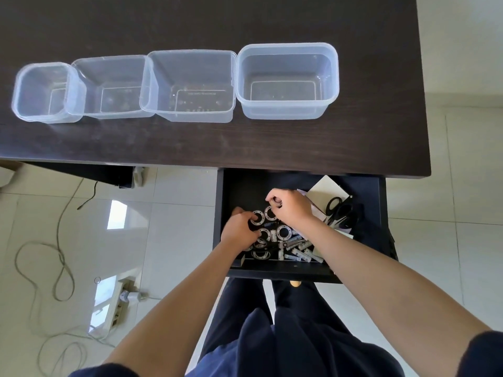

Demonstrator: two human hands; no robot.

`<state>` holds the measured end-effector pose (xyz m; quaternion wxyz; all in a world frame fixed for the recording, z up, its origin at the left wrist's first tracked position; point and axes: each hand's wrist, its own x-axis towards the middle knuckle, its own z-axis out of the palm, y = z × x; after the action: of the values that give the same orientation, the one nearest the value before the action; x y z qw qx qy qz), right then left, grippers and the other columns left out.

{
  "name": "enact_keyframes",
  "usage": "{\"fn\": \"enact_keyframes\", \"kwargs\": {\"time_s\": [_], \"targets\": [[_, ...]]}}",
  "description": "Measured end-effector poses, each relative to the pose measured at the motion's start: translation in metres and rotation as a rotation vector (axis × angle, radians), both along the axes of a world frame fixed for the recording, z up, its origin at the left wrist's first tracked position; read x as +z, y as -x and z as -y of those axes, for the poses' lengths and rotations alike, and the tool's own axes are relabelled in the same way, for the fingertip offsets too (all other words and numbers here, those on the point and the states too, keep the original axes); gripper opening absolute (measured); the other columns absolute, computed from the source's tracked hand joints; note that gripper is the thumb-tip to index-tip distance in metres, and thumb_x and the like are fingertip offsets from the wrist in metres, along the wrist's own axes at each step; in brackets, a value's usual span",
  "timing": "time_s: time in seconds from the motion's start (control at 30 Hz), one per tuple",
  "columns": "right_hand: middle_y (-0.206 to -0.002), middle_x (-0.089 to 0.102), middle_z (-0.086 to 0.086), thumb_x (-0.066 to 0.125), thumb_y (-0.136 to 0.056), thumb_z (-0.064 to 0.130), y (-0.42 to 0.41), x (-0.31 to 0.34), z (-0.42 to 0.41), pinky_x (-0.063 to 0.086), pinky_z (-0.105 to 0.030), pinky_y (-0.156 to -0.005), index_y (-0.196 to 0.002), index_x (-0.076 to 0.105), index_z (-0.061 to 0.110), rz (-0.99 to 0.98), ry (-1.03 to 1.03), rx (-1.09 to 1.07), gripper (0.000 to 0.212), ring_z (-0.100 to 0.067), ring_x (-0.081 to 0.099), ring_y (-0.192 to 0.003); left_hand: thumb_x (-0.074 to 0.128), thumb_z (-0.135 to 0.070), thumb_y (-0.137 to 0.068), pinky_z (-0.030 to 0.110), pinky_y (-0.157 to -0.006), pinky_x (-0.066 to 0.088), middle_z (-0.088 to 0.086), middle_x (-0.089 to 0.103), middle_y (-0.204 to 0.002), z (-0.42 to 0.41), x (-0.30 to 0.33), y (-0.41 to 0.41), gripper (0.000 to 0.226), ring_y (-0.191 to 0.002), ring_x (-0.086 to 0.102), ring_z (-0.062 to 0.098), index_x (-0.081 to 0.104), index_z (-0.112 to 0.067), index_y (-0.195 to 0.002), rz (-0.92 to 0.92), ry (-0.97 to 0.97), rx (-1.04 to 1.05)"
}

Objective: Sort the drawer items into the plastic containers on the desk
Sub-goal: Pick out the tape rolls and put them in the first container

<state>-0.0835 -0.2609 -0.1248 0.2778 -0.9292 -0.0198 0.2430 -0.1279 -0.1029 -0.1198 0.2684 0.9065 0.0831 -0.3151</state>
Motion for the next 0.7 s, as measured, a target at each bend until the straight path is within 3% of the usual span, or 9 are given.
{"fn": "enact_keyframes", "kwargs": {"time_s": [0.17, 0.3, 0.5, 0.7], "targets": [[-0.073, 0.065, 0.0, 0.056, -0.083, 0.011, 0.001, 0.004, 0.006, 0.047, -0.034, -0.06, -0.093, 0.064, 0.029, -0.013, -0.117, -0.083, 0.022, -0.024, 0.059, -0.069, 0.073, -0.028, -0.08, 0.025, -0.071, 0.049, 0.002, 0.049, -0.115, 0.003, -0.002, 0.003, 0.027, -0.083, 0.055, 0.015, 0.067, -0.02, -0.104, 0.002, -0.03, 0.009], [-0.074, 0.065, 0.001, 0.063, -0.08, 0.011, 0.002, 0.008, 0.013, 0.044, -0.03, -0.059, -0.093, 0.066, 0.027, 0.013, -0.174, -0.165, 0.021, -0.021, 0.058, -0.067, 0.075, -0.029, -0.077, 0.024, -0.071, 0.047, 0.003, 0.057, -0.108, 0.007, -0.002, -0.004, 0.02, -0.082, 0.055, 0.014, 0.07, -0.019, -0.094, 0.02, -0.043, 0.022], [-0.069, 0.057, 0.008, 0.063, -0.078, 0.01, 0.007, 0.014, 0.019, 0.046, -0.032, -0.061, -0.093, 0.067, 0.026, 0.025, -0.202, -0.191, 0.022, -0.021, 0.056, -0.067, 0.074, -0.011, -0.076, 0.027, -0.079, 0.052, 0.009, 0.057, -0.113, 0.008, 0.001, -0.018, 0.026, -0.091, 0.061, 0.022, 0.07, -0.013, -0.102, -0.011, -0.039, -0.216], [-0.067, 0.053, 0.013, 0.063, -0.079, 0.011, 0.011, 0.025, 0.023, 0.049, -0.034, -0.065, -0.094, 0.066, 0.028, 0.029, -0.247, -0.177, 0.023, -0.013, 0.053, -0.065, 0.07, -0.008, -0.079, 0.026, -0.081, 0.053, 0.009, 0.054, -0.117, 0.003, 0.009, -0.02, 0.031, -0.091, 0.061, 0.021, 0.069, -0.012, -0.109, 0.025, -0.052, -0.222]]}}
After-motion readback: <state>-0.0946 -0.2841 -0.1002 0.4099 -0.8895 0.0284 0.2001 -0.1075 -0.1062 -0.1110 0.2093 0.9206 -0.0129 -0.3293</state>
